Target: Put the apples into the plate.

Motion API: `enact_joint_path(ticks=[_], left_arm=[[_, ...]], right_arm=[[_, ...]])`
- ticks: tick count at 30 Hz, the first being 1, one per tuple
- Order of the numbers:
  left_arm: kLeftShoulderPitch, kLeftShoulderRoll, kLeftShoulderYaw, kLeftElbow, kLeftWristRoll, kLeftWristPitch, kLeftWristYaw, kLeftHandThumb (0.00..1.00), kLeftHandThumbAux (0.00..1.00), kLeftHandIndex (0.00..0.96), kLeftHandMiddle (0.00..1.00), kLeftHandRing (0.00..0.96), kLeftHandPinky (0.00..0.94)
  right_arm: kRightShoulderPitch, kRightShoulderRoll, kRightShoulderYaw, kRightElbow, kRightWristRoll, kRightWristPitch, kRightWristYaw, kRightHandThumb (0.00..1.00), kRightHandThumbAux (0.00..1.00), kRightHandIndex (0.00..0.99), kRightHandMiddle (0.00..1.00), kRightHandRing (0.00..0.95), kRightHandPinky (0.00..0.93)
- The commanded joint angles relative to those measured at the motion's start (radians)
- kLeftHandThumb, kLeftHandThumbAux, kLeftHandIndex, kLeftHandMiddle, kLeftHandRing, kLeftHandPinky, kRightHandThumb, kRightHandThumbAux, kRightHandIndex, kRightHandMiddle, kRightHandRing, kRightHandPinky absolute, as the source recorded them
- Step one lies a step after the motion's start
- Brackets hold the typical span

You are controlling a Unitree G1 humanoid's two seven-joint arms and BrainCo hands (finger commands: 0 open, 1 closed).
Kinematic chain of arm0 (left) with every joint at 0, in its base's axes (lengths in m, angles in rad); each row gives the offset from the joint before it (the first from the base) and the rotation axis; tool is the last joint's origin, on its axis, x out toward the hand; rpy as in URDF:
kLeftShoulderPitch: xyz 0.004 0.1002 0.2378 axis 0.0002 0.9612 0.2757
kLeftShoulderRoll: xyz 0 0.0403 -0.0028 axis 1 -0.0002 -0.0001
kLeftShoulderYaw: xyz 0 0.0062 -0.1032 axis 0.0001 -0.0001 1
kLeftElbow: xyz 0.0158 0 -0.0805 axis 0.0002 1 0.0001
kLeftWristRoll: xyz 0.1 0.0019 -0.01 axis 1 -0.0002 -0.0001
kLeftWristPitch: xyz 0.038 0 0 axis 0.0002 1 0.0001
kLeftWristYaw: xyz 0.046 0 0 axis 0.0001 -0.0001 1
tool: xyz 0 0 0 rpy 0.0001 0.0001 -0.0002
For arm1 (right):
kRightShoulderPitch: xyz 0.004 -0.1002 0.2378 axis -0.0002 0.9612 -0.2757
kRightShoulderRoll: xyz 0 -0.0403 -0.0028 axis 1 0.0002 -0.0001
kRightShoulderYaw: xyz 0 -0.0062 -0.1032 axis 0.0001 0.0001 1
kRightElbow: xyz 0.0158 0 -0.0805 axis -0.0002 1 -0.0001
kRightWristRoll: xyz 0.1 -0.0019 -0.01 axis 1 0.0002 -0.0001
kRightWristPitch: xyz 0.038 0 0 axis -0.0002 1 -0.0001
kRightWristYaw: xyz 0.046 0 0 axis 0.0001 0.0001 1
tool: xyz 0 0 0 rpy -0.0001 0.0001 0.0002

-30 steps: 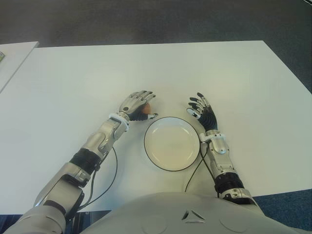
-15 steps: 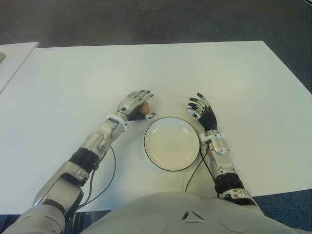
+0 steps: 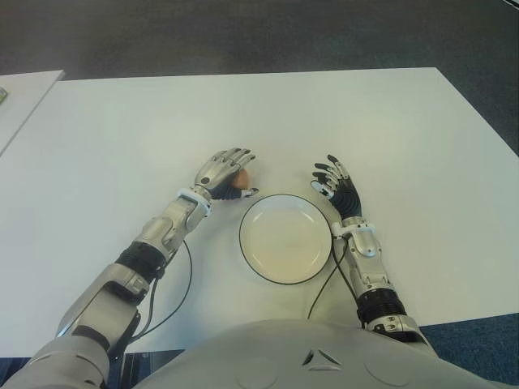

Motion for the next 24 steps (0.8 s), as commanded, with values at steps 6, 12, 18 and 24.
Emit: enact_joint_path(ticks=[6, 12, 18, 24], left_arm=[[0.011, 0.011, -0.023, 0.163, 0.016, 0.044, 0.03, 0.091, 0.388, 0.0, 0.0, 0.0, 0.0], [-0.008, 0.005, -0.038, 0.216, 0.012, 0.033, 0.065, 0.197, 0.472, 0.015, 0.007, 0.0, 0.013], [-0.024, -0.015, -0.064, 0.275, 0.031, 0.059, 0.112, 0.497, 0.51, 0.208, 0.21, 0.183, 0.204], [-0.06, -0.021, -0.103, 0.335, 0.052, 0.07, 0.144, 0.683, 0.658, 0.398, 0.429, 0.432, 0.432]], right_arm=[[0.096, 0.0, 0.002, 0.046, -0.001, 0.076, 0.006, 0.134, 0.626, 0.068, 0.253, 0.278, 0.218], [0.101, -0.001, 0.003, 0.034, -0.005, 0.08, 0.004, 0.133, 0.626, 0.064, 0.257, 0.284, 0.221], [0.106, 0.002, 0.003, 0.024, -0.001, 0.088, 0.006, 0.128, 0.633, 0.06, 0.257, 0.283, 0.231], [0.113, 0.004, 0.005, 0.005, -0.002, 0.104, 0.005, 0.128, 0.629, 0.066, 0.257, 0.282, 0.227]])
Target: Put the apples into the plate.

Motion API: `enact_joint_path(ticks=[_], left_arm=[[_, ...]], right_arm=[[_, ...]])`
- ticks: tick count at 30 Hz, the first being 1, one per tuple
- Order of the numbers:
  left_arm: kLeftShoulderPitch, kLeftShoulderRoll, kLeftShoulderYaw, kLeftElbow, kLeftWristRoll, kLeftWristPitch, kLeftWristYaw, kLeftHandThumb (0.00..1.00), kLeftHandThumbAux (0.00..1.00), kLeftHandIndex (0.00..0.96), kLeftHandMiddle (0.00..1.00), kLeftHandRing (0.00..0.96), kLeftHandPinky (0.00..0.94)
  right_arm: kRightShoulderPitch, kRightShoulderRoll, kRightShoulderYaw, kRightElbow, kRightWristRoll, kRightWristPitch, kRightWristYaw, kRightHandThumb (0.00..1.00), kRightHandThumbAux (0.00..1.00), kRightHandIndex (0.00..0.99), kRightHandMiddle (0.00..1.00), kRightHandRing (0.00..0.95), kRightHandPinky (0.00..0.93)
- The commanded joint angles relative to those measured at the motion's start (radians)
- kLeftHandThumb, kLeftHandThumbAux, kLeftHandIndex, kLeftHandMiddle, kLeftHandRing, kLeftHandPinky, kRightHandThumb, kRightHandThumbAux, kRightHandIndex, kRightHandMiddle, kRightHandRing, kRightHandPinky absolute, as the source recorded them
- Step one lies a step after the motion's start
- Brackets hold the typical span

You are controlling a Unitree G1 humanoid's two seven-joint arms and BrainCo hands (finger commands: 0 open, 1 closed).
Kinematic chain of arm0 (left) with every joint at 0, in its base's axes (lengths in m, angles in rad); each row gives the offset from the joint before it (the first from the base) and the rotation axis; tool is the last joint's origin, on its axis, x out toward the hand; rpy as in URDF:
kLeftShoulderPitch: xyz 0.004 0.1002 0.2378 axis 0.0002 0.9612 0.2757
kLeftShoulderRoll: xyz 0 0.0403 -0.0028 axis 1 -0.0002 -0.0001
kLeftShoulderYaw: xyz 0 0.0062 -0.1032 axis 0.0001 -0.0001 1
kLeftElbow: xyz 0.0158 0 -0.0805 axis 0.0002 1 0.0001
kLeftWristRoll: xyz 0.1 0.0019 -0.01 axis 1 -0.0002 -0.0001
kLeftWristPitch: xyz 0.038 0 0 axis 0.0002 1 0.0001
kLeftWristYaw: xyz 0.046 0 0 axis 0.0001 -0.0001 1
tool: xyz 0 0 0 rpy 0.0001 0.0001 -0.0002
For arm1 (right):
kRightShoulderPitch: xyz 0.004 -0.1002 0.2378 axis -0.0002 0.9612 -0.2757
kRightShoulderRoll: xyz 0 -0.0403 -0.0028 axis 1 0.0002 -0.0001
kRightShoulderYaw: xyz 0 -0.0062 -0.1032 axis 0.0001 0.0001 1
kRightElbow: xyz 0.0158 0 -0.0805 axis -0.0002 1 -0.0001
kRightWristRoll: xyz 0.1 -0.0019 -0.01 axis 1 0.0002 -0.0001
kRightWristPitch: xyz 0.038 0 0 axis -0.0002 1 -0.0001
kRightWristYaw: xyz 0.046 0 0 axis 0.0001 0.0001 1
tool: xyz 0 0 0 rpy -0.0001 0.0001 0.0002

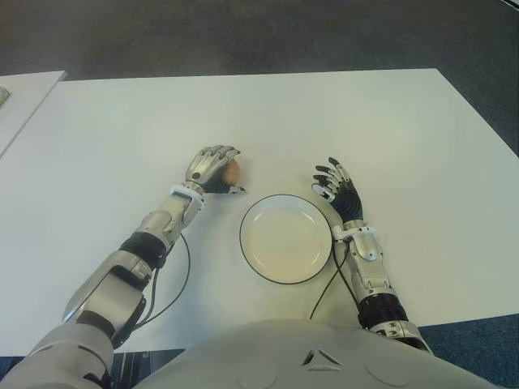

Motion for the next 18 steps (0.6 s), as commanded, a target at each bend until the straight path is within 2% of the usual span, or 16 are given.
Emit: enact_joint_path(ticks=[1, 4, 5, 7, 10, 13, 18], left_arm=[[0.035, 0.0, -0.058, 0.098, 0.05, 0.057, -0.045, 0.695, 0.669, 0.409, 0.46, 0.473, 0.467], [0.027, 0.005, -0.078, 0.094, 0.063, 0.078, -0.077, 0.794, 0.667, 0.399, 0.508, 0.614, 0.589], [0.027, 0.008, -0.082, 0.09, 0.06, 0.076, -0.091, 0.804, 0.666, 0.399, 0.513, 0.633, 0.608], [0.03, 0.018, -0.085, 0.074, 0.052, 0.072, -0.111, 0.83, 0.666, 0.399, 0.522, 0.718, 0.714], [0.038, 0.034, -0.081, 0.04, 0.029, 0.051, -0.141, 0.844, 0.667, 0.397, 0.527, 0.773, 0.783], [0.041, 0.041, -0.076, 0.023, 0.011, 0.038, -0.168, 0.849, 0.668, 0.396, 0.529, 0.801, 0.816], [0.045, 0.051, -0.073, -0.005, -0.01, 0.036, -0.214, 0.852, 0.669, 0.394, 0.529, 0.821, 0.819]], right_arm=[[0.078, 0.006, 0.003, 0.047, 0.0, 0.09, 0.0, 0.129, 0.629, 0.066, 0.257, 0.281, 0.23], [0.079, 0.008, 0.002, 0.041, 0.003, 0.098, 0.0, 0.133, 0.632, 0.067, 0.258, 0.285, 0.256], [0.08, 0.009, 0.001, 0.04, 0.005, 0.098, 0.0, 0.134, 0.632, 0.068, 0.258, 0.286, 0.259], [0.08, 0.01, 0.0, 0.039, 0.007, 0.097, 0.001, 0.136, 0.634, 0.068, 0.257, 0.284, 0.237], [0.078, 0.009, -0.001, 0.042, 0.009, 0.094, 0.003, 0.136, 0.634, 0.068, 0.253, 0.272, 0.197], [0.077, 0.008, -0.002, 0.043, 0.009, 0.092, 0.004, 0.133, 0.637, 0.068, 0.249, 0.264, 0.193], [0.076, 0.008, -0.006, 0.045, 0.012, 0.082, 0.005, 0.133, 0.637, 0.073, 0.247, 0.261, 0.205]])
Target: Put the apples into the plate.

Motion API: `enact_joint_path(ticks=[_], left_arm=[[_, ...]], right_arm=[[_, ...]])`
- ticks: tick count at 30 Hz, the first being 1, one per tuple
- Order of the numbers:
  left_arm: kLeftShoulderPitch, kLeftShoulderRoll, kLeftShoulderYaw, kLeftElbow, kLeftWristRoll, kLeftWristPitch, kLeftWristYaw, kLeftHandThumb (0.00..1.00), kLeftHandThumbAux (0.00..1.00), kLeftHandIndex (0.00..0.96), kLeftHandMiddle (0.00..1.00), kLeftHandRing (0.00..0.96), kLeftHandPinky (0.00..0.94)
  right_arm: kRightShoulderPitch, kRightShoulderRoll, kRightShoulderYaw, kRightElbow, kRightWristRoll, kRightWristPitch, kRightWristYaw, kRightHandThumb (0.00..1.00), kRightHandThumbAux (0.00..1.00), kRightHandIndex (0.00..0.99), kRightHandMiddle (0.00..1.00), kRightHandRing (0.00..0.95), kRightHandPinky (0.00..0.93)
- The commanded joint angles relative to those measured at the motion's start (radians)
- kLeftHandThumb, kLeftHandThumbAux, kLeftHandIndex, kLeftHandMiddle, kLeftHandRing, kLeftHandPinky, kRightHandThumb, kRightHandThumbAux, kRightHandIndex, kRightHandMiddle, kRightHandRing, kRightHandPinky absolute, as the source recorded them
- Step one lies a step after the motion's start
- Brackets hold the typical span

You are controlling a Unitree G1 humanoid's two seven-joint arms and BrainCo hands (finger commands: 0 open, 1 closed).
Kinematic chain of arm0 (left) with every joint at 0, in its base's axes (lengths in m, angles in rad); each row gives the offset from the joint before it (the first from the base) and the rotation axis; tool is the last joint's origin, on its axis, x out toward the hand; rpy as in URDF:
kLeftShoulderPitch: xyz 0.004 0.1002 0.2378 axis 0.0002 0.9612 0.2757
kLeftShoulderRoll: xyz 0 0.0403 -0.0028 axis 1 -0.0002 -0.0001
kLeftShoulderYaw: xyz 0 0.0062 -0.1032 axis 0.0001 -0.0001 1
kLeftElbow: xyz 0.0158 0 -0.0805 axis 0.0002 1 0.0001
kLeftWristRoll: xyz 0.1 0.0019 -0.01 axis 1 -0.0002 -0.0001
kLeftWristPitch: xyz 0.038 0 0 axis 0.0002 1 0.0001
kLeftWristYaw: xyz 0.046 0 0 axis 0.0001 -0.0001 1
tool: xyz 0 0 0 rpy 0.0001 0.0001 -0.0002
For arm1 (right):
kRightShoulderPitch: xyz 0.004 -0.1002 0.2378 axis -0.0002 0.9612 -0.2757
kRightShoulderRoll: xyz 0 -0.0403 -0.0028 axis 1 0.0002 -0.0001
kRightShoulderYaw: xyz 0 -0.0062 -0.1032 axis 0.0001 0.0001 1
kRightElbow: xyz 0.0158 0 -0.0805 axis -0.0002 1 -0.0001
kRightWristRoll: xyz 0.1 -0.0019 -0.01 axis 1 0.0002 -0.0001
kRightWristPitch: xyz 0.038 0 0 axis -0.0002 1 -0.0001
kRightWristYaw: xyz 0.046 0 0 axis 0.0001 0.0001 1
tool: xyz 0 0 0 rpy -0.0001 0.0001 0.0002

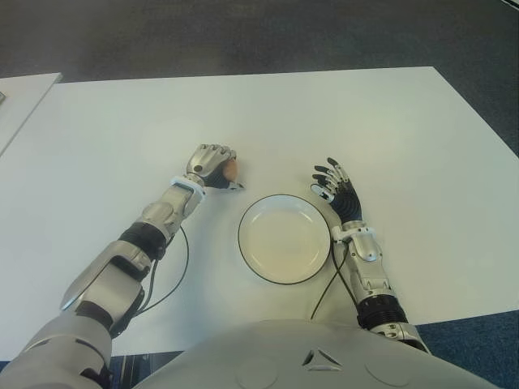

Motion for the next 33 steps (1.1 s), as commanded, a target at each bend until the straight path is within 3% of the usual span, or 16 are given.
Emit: enact_joint_path(ticks=[1, 9, 16, 24, 33], left_arm=[[0.089, 0.018, -0.03, 0.023, -0.007, -0.003, -0.111, 0.852, 0.669, 0.394, 0.529, 0.823, 0.823], [0.09, 0.028, -0.025, -0.008, -0.034, -0.006, -0.154, 0.855, 0.667, 0.397, 0.531, 0.834, 0.823], [0.1, 0.019, -0.003, -0.017, -0.065, -0.01, -0.149, 0.855, 0.667, 0.398, 0.531, 0.826, 0.789], [0.107, 0.012, 0.016, -0.024, -0.089, -0.014, -0.156, 0.855, 0.667, 0.4, 0.531, 0.83, 0.817], [0.113, 0.014, 0.031, -0.042, -0.104, -0.015, -0.159, 0.855, 0.667, 0.4, 0.53, 0.83, 0.798]], right_arm=[[0.067, 0.003, -0.005, 0.064, 0.005, 0.066, 0.001, 0.134, 0.636, 0.074, 0.246, 0.26, 0.201], [0.058, 0.003, -0.012, 0.083, 0.012, 0.047, 0.005, 0.146, 0.634, 0.08, 0.244, 0.259, 0.216], [0.055, 0.006, -0.017, 0.087, 0.019, 0.055, 0.009, 0.146, 0.63, 0.085, 0.242, 0.251, 0.188], [0.048, 0.007, -0.019, 0.096, 0.017, 0.051, 0.006, 0.136, 0.627, 0.085, 0.236, 0.242, 0.18], [0.045, 0.006, -0.017, 0.108, 0.011, 0.039, 0.004, 0.145, 0.636, 0.077, 0.239, 0.252, 0.21]])
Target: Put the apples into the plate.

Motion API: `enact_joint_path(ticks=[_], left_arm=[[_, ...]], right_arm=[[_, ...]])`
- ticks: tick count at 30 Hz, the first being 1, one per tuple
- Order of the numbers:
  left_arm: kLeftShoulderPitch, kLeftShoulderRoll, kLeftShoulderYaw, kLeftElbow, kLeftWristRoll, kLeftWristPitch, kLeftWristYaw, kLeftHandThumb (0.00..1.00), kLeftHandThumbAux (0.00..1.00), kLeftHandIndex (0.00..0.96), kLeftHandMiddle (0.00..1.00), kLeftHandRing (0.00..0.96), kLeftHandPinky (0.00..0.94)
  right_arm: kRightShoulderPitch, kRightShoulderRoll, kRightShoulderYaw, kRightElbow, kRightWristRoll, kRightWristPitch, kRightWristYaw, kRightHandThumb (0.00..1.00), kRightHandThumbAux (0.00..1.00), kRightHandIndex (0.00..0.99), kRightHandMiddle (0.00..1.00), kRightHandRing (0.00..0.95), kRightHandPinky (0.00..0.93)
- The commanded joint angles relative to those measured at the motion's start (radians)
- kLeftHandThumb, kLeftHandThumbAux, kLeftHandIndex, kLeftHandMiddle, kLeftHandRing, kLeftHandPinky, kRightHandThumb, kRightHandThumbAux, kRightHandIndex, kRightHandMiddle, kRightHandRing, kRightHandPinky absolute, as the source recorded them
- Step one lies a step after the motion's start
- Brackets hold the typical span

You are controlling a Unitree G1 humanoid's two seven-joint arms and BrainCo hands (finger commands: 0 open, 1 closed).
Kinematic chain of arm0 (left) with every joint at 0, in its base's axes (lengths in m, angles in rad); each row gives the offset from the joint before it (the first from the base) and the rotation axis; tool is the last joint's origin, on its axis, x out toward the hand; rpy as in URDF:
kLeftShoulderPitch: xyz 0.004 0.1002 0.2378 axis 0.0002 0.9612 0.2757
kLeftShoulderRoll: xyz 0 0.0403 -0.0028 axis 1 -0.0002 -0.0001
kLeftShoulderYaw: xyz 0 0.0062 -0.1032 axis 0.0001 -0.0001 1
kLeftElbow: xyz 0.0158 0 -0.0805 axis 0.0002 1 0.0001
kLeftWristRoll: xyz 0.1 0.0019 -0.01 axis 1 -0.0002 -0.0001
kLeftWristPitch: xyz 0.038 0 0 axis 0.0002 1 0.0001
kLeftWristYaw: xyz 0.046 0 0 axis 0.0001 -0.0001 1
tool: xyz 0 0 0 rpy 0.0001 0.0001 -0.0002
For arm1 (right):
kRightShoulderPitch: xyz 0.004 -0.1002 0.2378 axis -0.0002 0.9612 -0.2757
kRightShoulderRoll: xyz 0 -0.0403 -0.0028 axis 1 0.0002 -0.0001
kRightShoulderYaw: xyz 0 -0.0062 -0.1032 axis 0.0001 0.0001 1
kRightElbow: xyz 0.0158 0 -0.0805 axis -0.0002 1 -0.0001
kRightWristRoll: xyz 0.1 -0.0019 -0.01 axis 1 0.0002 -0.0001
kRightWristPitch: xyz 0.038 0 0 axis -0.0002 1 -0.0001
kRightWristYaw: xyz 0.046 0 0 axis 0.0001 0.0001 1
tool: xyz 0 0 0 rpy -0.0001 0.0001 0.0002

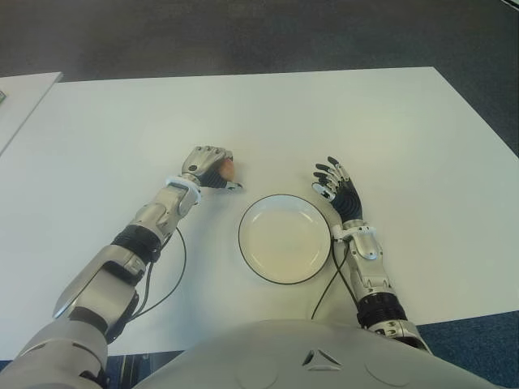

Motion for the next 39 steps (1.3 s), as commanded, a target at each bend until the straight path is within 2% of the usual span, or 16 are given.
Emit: enact_joint_path(ticks=[1, 6, 7, 10, 14, 16, 19, 26, 32, 36, 39], left_arm=[[0.076, -0.003, -0.015, 0.018, -0.009, -0.002, -0.064, 0.855, 0.667, 0.4, 0.53, 0.83, 0.791], [0.082, 0.01, 0.006, -0.013, -0.017, -0.008, -0.059, 0.856, 0.667, 0.401, 0.531, 0.83, 0.761], [0.08, 0.028, 0.024, -0.043, -0.026, -0.014, -0.069, 0.856, 0.667, 0.401, 0.531, 0.83, 0.759], [0.079, 0.075, 0.093, -0.206, -0.05, 0.005, -0.109, 0.856, 0.666, 0.403, 0.532, 0.834, 0.787], [0.103, 0.089, 0.171, -0.388, -0.062, 0.059, -0.154, 0.857, 0.665, 0.406, 0.532, 0.839, 0.773], [0.121, 0.095, 0.206, -0.467, -0.068, 0.073, -0.172, 0.858, 0.665, 0.407, 0.533, 0.84, 0.764], [0.146, 0.097, 0.239, -0.541, -0.07, 0.08, -0.185, 0.858, 0.665, 0.409, 0.533, 0.841, 0.702], [0.176, 0.095, 0.26, -0.598, -0.034, 0.066, -0.17, 0.859, 0.664, 0.411, 0.535, 0.837, 0.677], [0.22, 0.089, 0.261, -0.731, -0.004, 0.09, -0.232, 0.86, 0.664, 0.411, 0.535, 0.837, 0.707], [0.235, 0.082, 0.262, -0.786, 0.003, 0.101, -0.282, 0.86, 0.664, 0.41, 0.535, 0.833, 0.608], [0.241, 0.076, 0.261, -0.813, 0.016, 0.109, -0.306, 0.86, 0.663, 0.41, 0.535, 0.828, 0.673]], right_arm=[[0.063, 0.004, 0.001, 0.082, -0.008, 0.049, -0.006, 0.146, 0.634, 0.077, 0.241, 0.255, 0.212], [0.069, 0.004, 0.001, 0.072, -0.007, 0.052, -0.006, 0.148, 0.624, 0.079, 0.25, 0.261, 0.212], [0.069, 0.005, 0.0, 0.072, -0.005, 0.053, -0.005, 0.147, 0.624, 0.079, 0.25, 0.261, 0.211], [0.064, 0.003, -0.003, 0.084, 0.0, 0.053, 0.001, 0.14, 0.618, 0.078, 0.241, 0.244, 0.174], [0.056, -0.003, -0.006, 0.102, 0.005, 0.051, 0.01, 0.131, 0.61, 0.072, 0.23, 0.229, 0.158], [0.052, -0.006, -0.008, 0.112, 0.008, 0.05, 0.017, 0.133, 0.609, 0.073, 0.231, 0.228, 0.163], [0.046, -0.009, -0.011, 0.125, 0.012, 0.047, 0.024, 0.139, 0.614, 0.071, 0.23, 0.229, 0.173], [0.039, -0.013, -0.014, 0.154, 0.016, 0.021, 0.04, 0.133, 0.616, 0.069, 0.224, 0.228, 0.181], [0.038, -0.011, -0.017, 0.164, 0.017, 0.012, 0.045, 0.12, 0.615, 0.076, 0.226, 0.227, 0.171], [0.039, -0.011, -0.016, 0.164, 0.012, 0.011, 0.043, 0.114, 0.612, 0.075, 0.226, 0.227, 0.18], [0.039, -0.01, -0.016, 0.164, 0.011, 0.01, 0.042, 0.118, 0.618, 0.073, 0.229, 0.231, 0.194]])
